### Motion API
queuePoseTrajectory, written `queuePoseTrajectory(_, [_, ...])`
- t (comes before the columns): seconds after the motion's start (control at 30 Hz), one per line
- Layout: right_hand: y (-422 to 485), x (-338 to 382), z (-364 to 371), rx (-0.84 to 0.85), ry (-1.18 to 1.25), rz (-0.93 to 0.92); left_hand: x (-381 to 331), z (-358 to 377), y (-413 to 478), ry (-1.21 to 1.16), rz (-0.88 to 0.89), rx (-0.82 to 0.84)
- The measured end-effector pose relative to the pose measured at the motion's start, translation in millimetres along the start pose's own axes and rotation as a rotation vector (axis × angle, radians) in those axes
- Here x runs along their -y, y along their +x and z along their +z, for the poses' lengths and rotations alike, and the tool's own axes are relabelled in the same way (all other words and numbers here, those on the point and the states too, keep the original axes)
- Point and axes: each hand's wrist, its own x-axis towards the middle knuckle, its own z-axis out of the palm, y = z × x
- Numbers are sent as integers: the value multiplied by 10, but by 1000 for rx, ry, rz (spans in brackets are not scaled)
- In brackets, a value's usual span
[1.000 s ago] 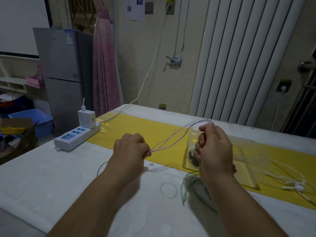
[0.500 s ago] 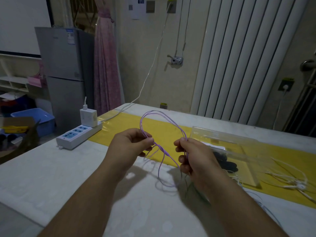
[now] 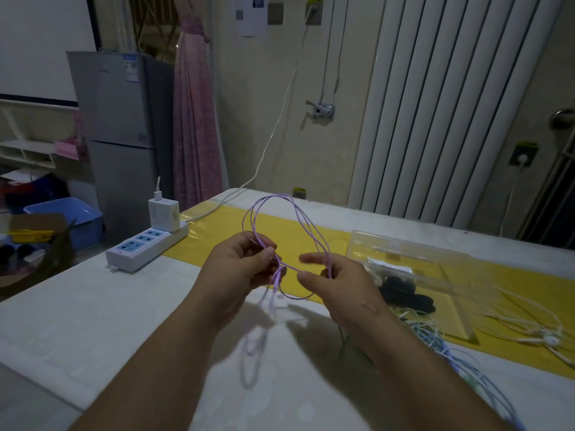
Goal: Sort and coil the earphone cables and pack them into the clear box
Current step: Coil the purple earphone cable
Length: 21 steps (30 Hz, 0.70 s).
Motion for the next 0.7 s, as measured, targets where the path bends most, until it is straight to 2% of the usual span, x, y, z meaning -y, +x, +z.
queuePoseTrajectory(0.17, [-1,56,13,-67,80,-20,-12,18,28,-16,-5,-100])
queuePoseTrajectory(0.23, [2,74,12,-29,98,-1,-18,27,32,-98,-45,-118])
queuePoseTrajectory(0.37, [-1,58,-5,-20,-5,-7,-26,14,37,-233,-142,-141])
queuePoseTrajectory(0.47, [-2,63,-61,-84,-74,-53,-28,-4,52,-240,-200,-167])
queuePoseTrajectory(0.57, [-16,95,-97,-99,-35,-21,-29,-19,65,-225,-206,-179])
queuePoseTrajectory(0.63, [-21,125,-145,-39,-4,41,-21,-30,76,-220,-174,-206])
queuePoseTrajectory(0.7, [-45,155,-209,97,-48,123,-9,-45,97,-240,-140,-256])
